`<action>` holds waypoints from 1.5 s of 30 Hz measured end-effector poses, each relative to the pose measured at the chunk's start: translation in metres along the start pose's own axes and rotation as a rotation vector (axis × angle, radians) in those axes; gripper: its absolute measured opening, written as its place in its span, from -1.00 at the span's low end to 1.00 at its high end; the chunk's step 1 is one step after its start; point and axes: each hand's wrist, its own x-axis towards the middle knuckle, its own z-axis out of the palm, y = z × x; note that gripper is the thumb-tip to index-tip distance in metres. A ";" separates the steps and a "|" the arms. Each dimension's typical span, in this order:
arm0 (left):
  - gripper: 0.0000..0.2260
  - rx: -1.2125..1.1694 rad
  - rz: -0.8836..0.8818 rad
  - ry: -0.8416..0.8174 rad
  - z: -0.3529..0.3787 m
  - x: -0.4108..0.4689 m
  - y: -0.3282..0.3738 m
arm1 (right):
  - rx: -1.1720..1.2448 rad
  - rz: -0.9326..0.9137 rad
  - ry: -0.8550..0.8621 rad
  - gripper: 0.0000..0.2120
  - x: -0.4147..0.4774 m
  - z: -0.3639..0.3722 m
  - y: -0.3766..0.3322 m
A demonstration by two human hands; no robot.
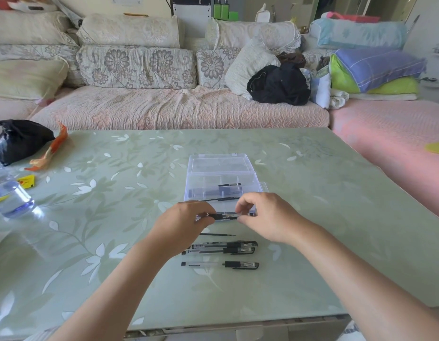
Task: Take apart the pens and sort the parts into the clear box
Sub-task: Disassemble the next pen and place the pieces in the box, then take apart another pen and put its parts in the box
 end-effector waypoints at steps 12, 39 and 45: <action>-0.90 -0.116 0.068 -0.068 0.001 0.001 -0.001 | 0.098 -0.027 0.022 -0.88 0.001 0.005 -0.005; -0.74 0.090 0.288 0.319 -0.009 0.031 -0.018 | -0.285 -0.153 0.190 -0.80 0.038 -0.002 -0.009; -0.76 0.085 0.182 0.323 -0.011 0.035 -0.032 | -0.361 -0.034 0.272 -0.79 0.082 -0.008 0.010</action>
